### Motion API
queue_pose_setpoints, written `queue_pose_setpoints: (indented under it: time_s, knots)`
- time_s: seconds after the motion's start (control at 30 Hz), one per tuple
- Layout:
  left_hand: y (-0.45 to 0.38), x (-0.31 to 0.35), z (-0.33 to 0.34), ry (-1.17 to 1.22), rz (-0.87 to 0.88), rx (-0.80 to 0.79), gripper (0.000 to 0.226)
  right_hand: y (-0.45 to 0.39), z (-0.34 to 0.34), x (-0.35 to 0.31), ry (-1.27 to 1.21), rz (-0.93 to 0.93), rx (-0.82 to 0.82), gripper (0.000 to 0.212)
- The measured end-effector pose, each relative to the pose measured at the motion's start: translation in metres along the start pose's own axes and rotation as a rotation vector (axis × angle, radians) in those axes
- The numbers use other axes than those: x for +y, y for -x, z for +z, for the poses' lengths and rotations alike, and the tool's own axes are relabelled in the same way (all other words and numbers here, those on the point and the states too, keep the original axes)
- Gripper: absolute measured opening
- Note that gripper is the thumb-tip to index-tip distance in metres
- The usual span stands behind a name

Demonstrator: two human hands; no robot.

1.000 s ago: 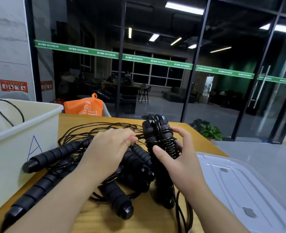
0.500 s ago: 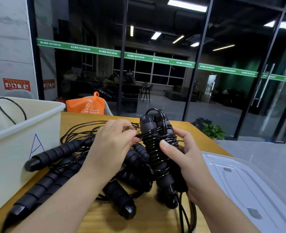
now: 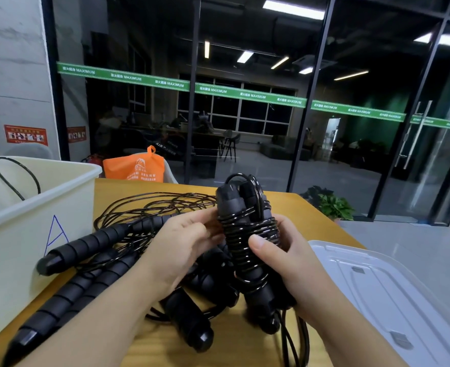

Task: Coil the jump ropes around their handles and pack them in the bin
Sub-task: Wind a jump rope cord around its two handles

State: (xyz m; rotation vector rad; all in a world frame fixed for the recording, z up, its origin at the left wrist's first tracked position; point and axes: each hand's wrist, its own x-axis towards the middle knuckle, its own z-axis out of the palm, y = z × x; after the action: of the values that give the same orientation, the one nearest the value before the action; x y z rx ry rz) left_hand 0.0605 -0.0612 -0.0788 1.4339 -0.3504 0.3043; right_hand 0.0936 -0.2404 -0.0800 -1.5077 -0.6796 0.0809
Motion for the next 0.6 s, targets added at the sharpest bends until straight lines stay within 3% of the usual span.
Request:
queue_pose_setpoints:
  time_s: [0.1,0.17,0.23,0.3,0.4,0.6]
  knots:
    - [0.000,0.004,0.001,0.243,-0.092,-0.025,0.042,0.002,0.001,-0.003,0.108,-0.022,-0.009,0.065]
    - [-0.001,0.003,0.001,0.229,-0.132,0.051,0.045,0.002,0.005,-0.003,0.172,-0.049,0.050,0.063]
    - [-0.003,0.002,0.001,0.140,-0.143,0.175,0.035,0.000,0.005,0.000,0.253,-0.066,0.175,0.059]
    - [-0.004,0.004,0.000,-0.023,-0.123,0.284,0.028,-0.002,0.002,0.002,0.335,-0.079,0.294,0.056]
    - [-0.002,0.001,-0.003,-0.506,-0.017,0.236,0.034,-0.004,-0.005,0.007,0.419,-0.098,0.393,0.056]
    - [0.007,-0.005,0.002,-1.047,0.231,0.144,0.064,-0.001,-0.003,0.006,0.549,-0.112,0.353,0.055]
